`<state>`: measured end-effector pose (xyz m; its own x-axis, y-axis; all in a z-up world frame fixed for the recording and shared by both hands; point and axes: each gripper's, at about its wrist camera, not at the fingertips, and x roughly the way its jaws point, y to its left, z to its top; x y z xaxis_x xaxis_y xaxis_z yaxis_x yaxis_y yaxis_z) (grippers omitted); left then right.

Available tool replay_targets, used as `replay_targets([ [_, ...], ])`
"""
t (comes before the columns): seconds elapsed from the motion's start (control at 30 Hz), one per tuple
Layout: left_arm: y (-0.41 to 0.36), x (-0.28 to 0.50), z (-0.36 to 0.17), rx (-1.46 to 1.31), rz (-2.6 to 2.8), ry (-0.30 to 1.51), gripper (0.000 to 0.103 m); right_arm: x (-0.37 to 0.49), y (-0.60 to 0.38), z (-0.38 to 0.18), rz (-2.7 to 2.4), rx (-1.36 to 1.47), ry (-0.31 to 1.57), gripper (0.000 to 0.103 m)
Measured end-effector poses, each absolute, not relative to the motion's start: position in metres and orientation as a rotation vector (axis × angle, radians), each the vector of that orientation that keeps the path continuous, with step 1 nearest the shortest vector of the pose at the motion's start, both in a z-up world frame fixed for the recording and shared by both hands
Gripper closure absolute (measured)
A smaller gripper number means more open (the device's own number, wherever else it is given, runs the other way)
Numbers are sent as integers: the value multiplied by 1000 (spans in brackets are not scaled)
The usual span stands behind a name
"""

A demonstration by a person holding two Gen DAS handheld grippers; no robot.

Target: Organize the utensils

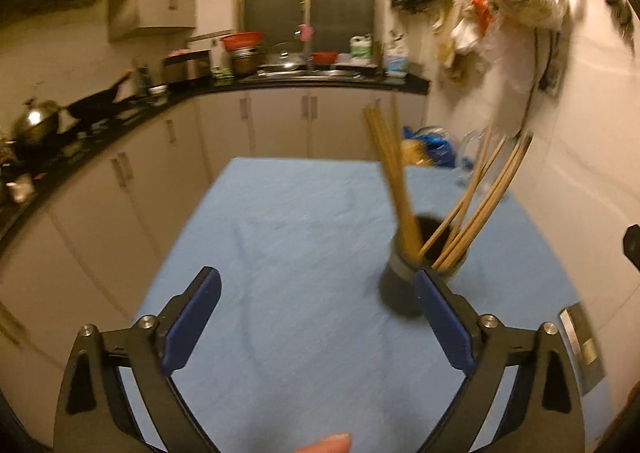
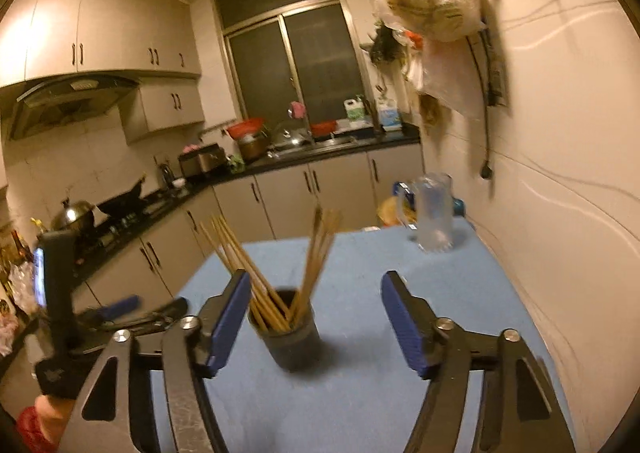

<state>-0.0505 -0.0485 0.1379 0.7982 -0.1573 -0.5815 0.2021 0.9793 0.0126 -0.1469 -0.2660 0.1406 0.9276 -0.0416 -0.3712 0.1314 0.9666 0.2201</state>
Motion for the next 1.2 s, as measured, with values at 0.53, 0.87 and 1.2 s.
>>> replay_targets([
  [0.53, -32, -117, 76, 244, -21, 716, 0, -176, -239, 79, -208, 178, 555, 16],
  [0.87, -46, -119, 74, 296, -46, 719, 0, -172, -240, 63, -214, 176, 617, 16],
  [1.2, -49, -119, 70, 294, -62, 734, 0, -167, -239, 56, -222, 169, 649, 16],
])
